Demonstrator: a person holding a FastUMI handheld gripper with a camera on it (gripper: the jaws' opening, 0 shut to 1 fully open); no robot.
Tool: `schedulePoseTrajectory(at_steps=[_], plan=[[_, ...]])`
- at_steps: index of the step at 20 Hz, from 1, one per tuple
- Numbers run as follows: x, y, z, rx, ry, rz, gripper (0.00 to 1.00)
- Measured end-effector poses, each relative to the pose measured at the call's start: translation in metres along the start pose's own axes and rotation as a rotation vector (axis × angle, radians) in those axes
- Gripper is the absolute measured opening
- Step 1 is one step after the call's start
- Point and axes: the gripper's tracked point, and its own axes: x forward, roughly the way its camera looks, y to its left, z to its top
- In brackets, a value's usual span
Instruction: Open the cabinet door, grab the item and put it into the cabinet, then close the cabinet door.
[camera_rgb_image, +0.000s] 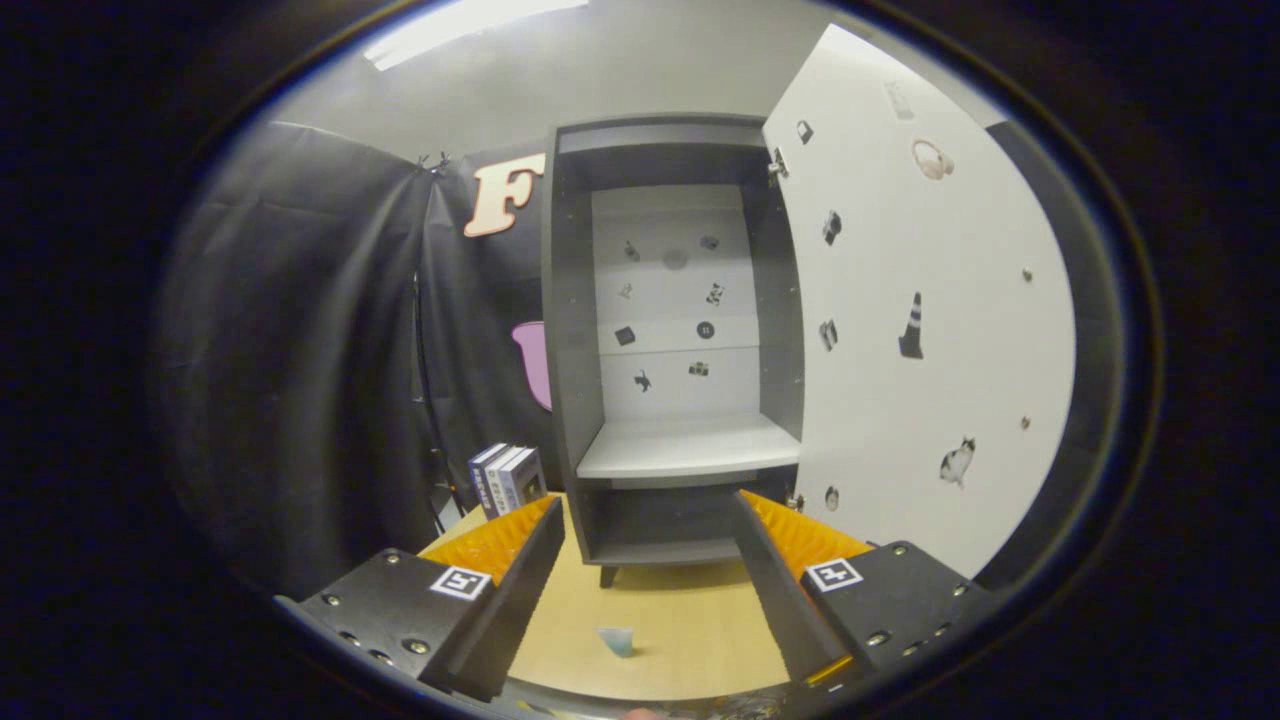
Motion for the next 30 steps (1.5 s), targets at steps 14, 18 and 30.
schedulePoseTrajectory(at_steps=[14,18,30], plan=[[0.092,0.016,-0.222,0.075,0.345,0.009,0.99],[0.108,0.020,-0.276,0.069,0.426,0.003,0.98],[0.122,0.014,-0.321,0.056,0.516,-0.008,0.57]])
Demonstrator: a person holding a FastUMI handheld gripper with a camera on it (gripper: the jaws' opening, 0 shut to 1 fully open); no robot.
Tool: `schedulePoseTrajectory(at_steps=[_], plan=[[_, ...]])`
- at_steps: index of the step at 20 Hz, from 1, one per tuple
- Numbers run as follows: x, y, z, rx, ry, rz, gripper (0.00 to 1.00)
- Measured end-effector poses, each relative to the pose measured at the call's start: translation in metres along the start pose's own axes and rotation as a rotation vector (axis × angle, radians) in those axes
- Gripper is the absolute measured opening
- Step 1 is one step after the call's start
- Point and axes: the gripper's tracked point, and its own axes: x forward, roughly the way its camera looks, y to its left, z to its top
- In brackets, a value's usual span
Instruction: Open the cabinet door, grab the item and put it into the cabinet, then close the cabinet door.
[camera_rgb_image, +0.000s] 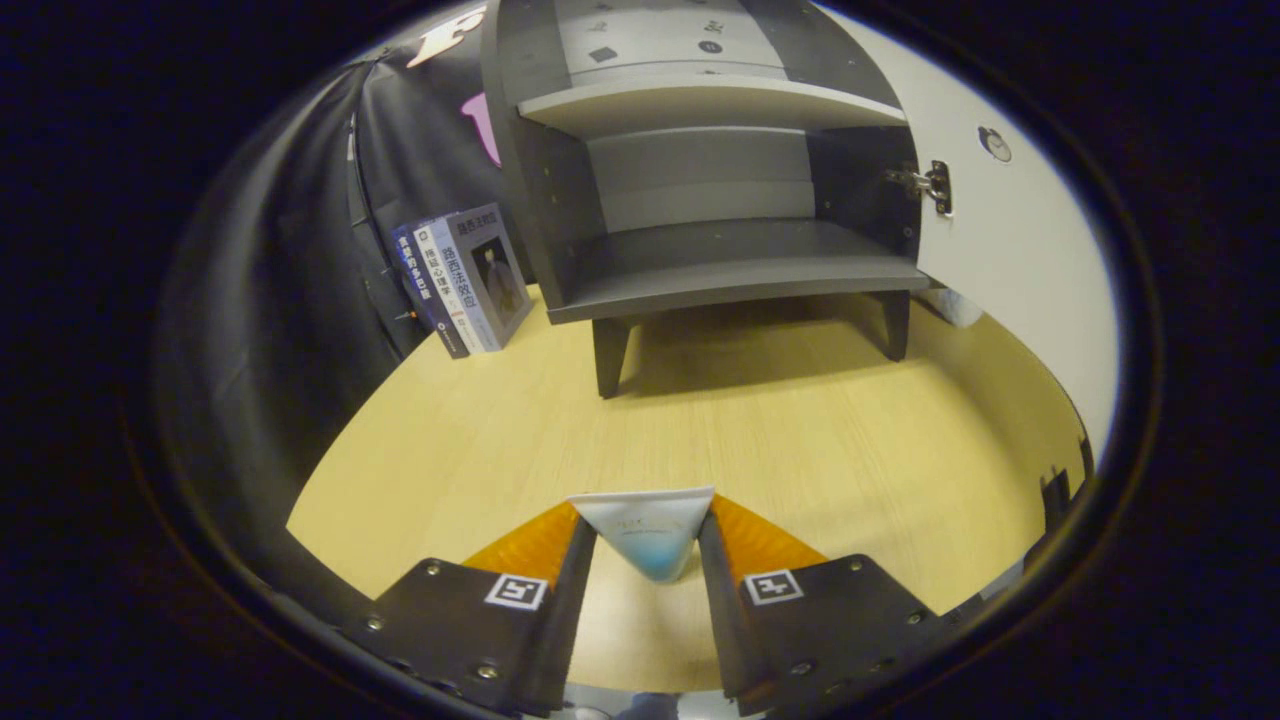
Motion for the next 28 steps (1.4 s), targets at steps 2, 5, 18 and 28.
schedulePoseTrajectory(at_steps=[2,5,18,28], plan=[[-0.008,0.001,0.018,-0.015,-0.023,0.007,0.57],[-0.028,0.007,0.057,-0.023,-0.075,0.025,0.57],[-0.104,0.009,0.323,-0.141,-0.459,0.023,0.57],[-0.026,-0.024,0.446,-0.089,-0.579,-0.019,0.56]])
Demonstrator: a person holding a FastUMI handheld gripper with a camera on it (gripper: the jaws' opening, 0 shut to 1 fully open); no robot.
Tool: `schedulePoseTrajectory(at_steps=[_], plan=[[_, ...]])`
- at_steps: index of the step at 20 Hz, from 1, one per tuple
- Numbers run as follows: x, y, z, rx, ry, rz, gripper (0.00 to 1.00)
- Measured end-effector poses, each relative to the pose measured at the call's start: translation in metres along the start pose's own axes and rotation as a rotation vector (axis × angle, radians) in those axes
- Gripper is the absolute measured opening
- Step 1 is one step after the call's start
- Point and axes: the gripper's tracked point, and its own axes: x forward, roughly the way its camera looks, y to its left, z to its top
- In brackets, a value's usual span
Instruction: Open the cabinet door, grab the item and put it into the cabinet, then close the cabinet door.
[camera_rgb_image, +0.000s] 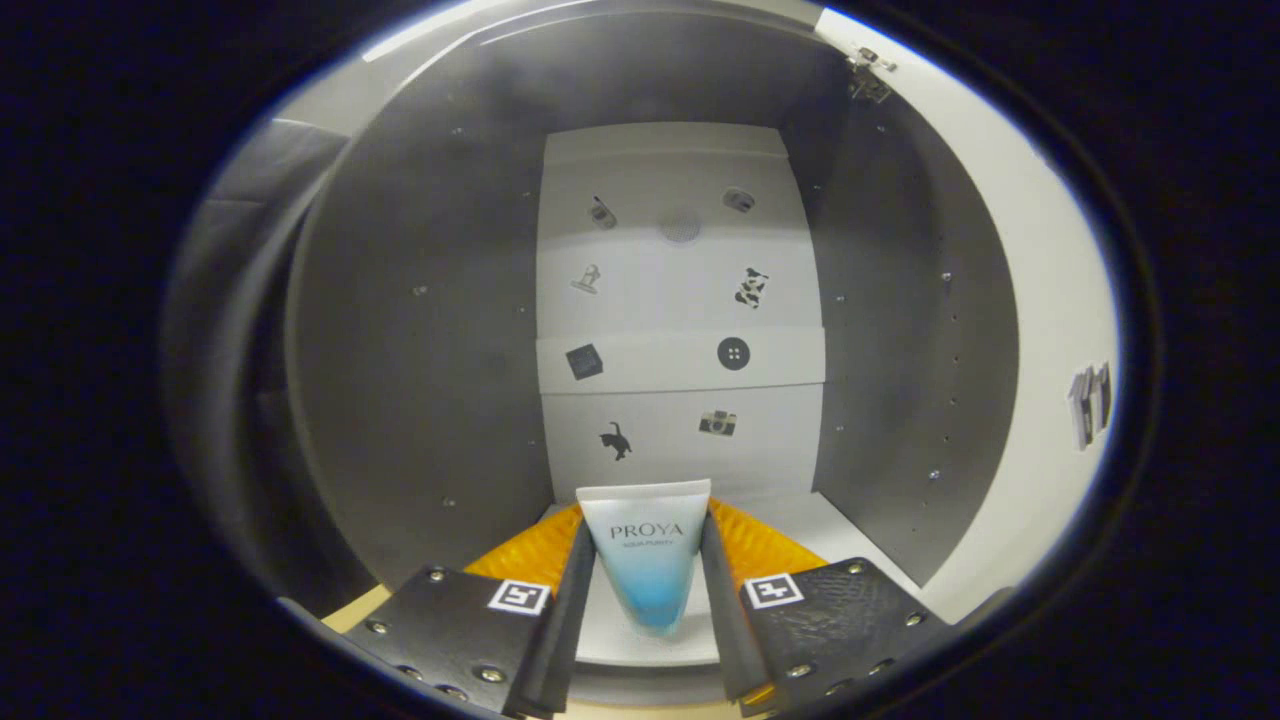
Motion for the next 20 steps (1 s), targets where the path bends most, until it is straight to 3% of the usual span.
schedulePoseTrajectory(at_steps=[3,15,17,20], plan=[[0.021,-0.008,-0.013,-0.015,0.025,-0.020,0.56],[0.033,-0.019,-0.029,-0.018,0.051,-0.077,0.58],[0.034,-0.020,-0.029,0.001,0.056,-0.077,0.61],[0.032,-0.020,-0.023,0.008,0.043,-0.075,0.79]])
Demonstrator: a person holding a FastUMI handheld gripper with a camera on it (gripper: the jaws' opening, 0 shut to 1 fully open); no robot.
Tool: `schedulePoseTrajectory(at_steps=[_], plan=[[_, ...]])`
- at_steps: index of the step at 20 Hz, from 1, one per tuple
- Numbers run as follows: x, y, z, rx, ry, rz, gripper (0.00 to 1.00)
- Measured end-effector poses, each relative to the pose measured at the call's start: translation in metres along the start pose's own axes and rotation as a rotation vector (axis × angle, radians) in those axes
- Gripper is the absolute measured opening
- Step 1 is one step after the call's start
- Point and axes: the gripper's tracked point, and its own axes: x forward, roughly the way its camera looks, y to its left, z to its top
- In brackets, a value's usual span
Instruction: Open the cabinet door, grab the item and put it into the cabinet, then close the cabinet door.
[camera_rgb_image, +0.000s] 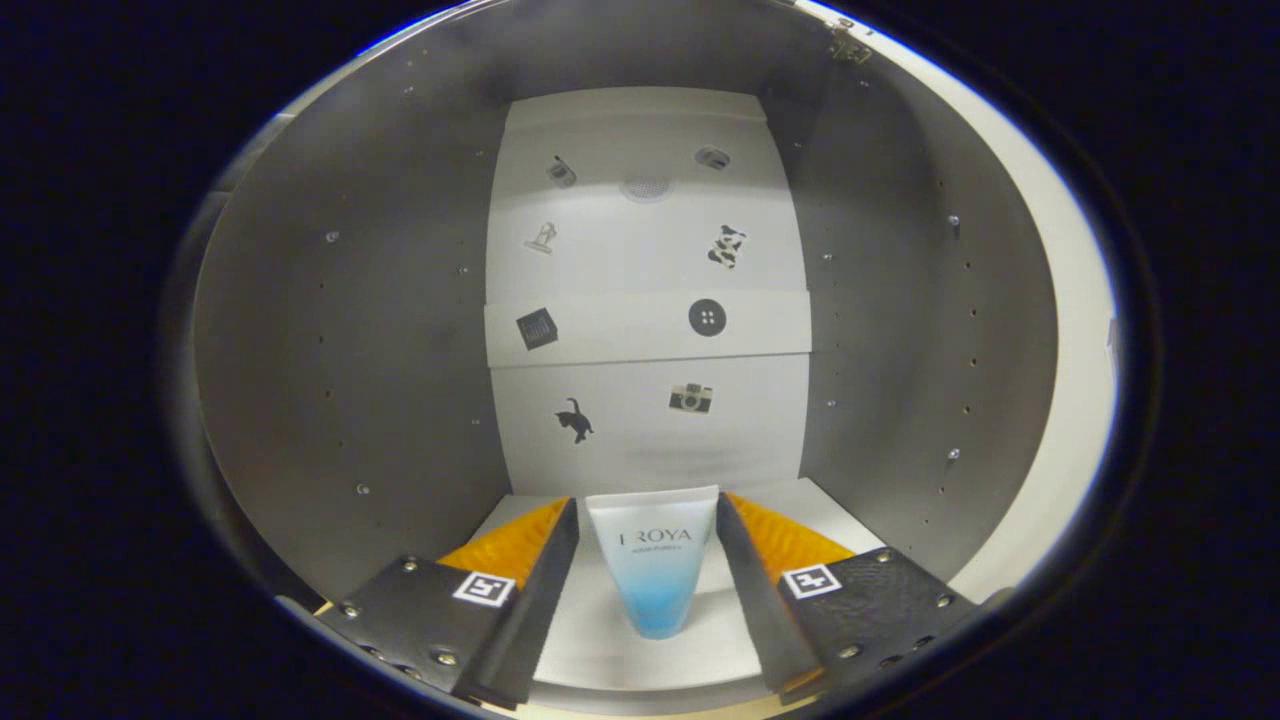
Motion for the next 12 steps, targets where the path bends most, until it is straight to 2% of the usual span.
schedulePoseTrajectory(at_steps=[3,7,12], plan=[[-0.013,-0.001,0.005,0.006,-0.003,-0.009,0.99],[-0.057,0.003,0.021,-0.003,-0.045,-0.011,0.98],[-0.148,0.011,0.032,0.001,-0.069,0.003,0.98]])
